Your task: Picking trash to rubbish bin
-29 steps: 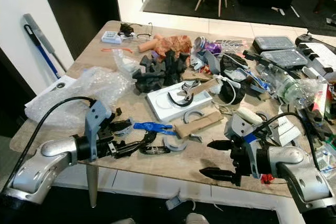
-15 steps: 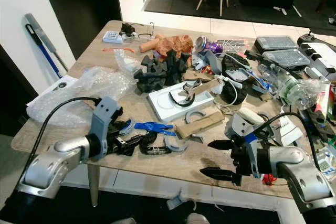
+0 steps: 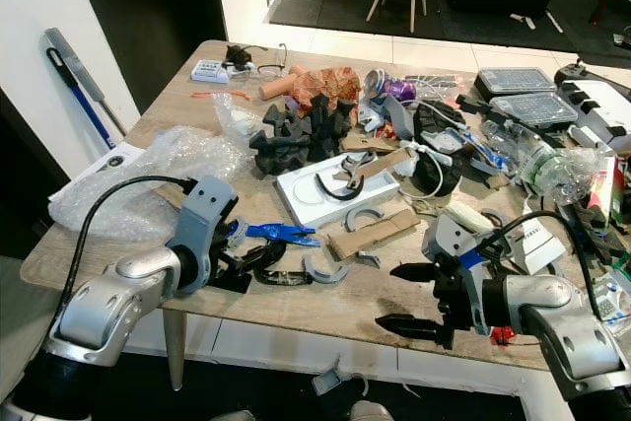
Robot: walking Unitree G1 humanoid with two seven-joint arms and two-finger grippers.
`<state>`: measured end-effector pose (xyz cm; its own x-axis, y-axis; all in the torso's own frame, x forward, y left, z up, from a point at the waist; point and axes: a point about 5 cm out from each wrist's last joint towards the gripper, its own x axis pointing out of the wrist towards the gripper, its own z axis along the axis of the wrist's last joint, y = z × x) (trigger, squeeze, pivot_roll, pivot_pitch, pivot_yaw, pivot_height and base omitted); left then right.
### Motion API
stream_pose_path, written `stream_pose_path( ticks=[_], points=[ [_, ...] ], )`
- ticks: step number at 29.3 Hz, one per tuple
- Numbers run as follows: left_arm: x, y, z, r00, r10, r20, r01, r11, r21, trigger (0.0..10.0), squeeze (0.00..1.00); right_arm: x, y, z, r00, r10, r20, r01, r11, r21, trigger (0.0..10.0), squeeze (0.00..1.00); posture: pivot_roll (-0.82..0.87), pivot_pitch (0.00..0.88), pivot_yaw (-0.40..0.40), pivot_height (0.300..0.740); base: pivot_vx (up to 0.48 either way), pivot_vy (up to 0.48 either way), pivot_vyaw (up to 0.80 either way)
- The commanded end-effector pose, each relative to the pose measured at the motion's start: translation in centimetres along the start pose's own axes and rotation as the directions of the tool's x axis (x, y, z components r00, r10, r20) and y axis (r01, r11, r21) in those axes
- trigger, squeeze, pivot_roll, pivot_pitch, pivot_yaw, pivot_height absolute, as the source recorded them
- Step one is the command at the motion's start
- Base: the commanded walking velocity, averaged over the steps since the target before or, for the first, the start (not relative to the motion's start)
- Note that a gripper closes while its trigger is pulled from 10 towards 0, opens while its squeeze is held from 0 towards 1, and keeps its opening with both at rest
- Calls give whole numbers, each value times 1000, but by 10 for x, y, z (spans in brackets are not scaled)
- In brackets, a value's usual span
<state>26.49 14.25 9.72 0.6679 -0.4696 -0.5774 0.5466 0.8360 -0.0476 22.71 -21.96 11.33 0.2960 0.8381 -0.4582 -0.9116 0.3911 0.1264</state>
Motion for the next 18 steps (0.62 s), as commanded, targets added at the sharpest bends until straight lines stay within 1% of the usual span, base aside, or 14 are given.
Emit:
stream_pose_path(
  ticks=[1,2,18],
  points=[
    [3,-3,-8,999,-15,-50,14,1000,-15,1333,0,-1,-1,2,1000,-2,-11,2,1000,-16,10000,0,-45,0,-13,740,0,0,0],
    [4,-4,-9,998,-21,-55,21,1000,-17,0,0,-1,-1,2,1000,-3,-12,3,1000,-17,10000,0,-45,0,-13,740,0,0,0],
    [5,-7,-10,997,-28,-69,27,999,-17,0,0,-2,-1,2,1000,-8,-12,8,1000,-19,10000,0,-43,0,-11,740,0,0,0]
  ],
)
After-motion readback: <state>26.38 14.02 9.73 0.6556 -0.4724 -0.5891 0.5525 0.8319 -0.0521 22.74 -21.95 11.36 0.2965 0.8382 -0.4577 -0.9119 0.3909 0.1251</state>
